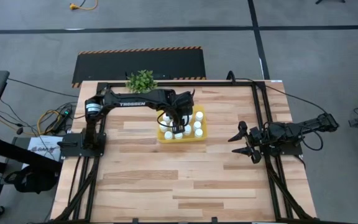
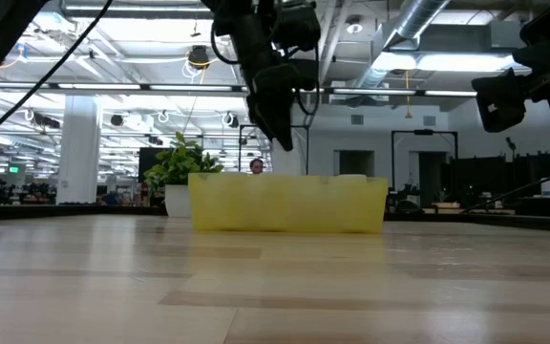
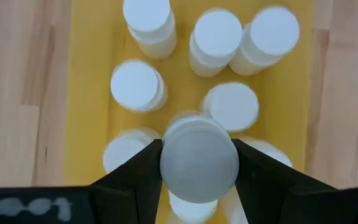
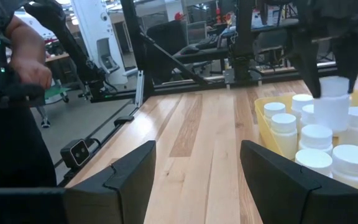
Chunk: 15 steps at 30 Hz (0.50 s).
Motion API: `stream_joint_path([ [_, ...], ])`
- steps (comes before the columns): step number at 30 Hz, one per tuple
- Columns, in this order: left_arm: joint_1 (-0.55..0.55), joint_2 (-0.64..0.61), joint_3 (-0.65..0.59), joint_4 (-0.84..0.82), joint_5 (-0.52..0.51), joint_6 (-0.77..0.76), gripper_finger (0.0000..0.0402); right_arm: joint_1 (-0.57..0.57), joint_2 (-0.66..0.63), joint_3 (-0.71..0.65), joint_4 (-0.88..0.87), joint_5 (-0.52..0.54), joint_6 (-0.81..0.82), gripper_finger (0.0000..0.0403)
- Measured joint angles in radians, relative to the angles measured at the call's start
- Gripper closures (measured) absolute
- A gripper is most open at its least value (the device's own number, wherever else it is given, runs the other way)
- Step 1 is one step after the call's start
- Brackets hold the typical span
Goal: Pick and place pill bottles into a basket
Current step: Put the white medicine bottle into the yellow bin
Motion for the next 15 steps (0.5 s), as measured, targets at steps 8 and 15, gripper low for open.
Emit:
stream_joint_path([
  [8,0.004,0.017,0.001,0.021,0.006,0.001,0.0242,0.0,0.0,0.0,0.0,0.0,0.0,0.0177],
  [15,0.005,0.034,0.0,0.031,0.011,0.001,0.0242,0.0,0.0,0.0,0.0,0.0,0.0,0.0177],
])
